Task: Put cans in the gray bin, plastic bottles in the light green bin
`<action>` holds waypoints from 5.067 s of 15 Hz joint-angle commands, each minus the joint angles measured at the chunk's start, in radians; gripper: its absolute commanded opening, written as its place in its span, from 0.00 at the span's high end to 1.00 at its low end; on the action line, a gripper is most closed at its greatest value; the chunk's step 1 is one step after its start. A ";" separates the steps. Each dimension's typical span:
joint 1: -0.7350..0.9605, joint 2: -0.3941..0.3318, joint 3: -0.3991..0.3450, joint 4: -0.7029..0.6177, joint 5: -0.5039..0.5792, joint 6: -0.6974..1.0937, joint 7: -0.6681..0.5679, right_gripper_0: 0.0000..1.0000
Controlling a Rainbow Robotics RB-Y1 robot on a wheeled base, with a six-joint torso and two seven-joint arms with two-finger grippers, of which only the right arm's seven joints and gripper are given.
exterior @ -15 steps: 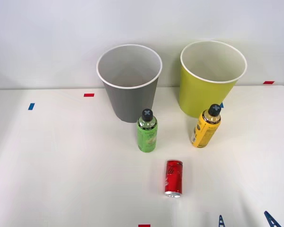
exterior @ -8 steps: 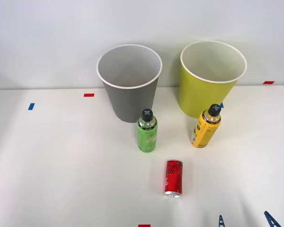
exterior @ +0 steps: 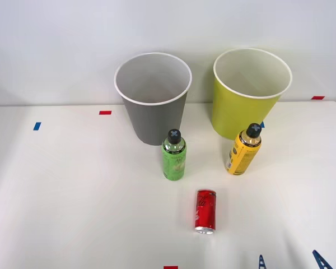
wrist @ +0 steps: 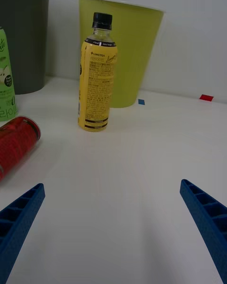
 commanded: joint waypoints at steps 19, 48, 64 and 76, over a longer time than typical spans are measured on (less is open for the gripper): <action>-0.075 -0.037 0.069 0.040 -0.084 -0.031 0.031 0.00; -0.784 0.034 -0.029 0.232 -0.225 0.301 0.083 0.00; -0.880 0.064 -0.063 0.235 -0.252 0.451 0.084 0.59; -0.839 0.071 -0.058 0.235 -0.253 0.371 0.084 1.00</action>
